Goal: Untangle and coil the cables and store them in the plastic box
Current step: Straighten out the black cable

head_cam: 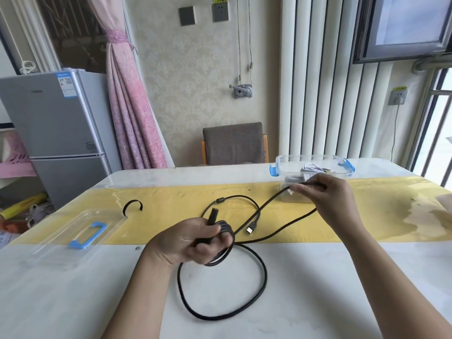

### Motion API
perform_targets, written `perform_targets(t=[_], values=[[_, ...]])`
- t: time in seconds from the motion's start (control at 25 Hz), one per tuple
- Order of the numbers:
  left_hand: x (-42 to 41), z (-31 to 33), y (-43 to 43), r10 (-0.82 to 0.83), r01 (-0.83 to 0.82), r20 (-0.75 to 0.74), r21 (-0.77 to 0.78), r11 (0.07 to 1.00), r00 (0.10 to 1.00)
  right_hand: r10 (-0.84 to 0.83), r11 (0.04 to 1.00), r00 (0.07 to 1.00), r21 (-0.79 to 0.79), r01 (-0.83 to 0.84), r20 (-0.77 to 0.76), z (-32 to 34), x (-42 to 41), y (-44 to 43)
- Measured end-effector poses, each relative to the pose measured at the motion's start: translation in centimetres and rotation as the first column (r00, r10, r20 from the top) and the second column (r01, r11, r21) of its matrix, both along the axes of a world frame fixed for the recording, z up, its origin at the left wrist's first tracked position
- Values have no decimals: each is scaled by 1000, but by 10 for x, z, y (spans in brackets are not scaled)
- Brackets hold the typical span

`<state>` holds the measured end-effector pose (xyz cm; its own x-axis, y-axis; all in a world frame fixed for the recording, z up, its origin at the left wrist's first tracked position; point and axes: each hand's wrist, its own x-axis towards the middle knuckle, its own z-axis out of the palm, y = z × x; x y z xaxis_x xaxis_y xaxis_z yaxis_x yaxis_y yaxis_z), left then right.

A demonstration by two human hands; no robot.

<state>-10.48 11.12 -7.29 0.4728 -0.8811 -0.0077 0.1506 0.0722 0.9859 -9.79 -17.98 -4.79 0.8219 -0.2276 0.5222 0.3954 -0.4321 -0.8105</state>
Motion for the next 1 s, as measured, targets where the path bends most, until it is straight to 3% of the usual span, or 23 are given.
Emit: perform_targets(t=[0.12, 0.28, 0.36, 0.48, 0.68, 0.76, 0.88, 1.0], values=[[0, -3, -19, 191, -195, 41, 147, 970, 981, -116, 993, 986, -23, 120, 119, -2, -1, 11], [3, -9, -37, 409, -413, 56, 158, 897, 911, -89, 996, 969, 14, 89, 231, 0, -7, 28], [3, -9, -43, 547, -550, 62, 108, 828, 835, -41, 998, 969, 48, 30, 243, -1, -12, 37], [8, -8, -49, 765, -764, -1, -12, 645, 645, 79, 997, 966, -3, -81, 247, -3, -21, 54], [25, -5, -39, 860, -901, -269, -122, 417, 435, 399, 893, 886, -320, -317, 237, -13, -37, 86], [28, -3, -34, 860, -938, -377, -182, 295, 344, 493, 814, 853, -437, -384, 170, -18, -42, 94], [32, -3, -21, 871, -952, -422, -272, 143, 251, 562, 670, 827, -588, -453, 3, -24, -43, 97], [31, 1, -6, 816, -935, -507, -340, 106, 277, 549, 559, 760, -522, -644, -348, -31, -39, 96]])
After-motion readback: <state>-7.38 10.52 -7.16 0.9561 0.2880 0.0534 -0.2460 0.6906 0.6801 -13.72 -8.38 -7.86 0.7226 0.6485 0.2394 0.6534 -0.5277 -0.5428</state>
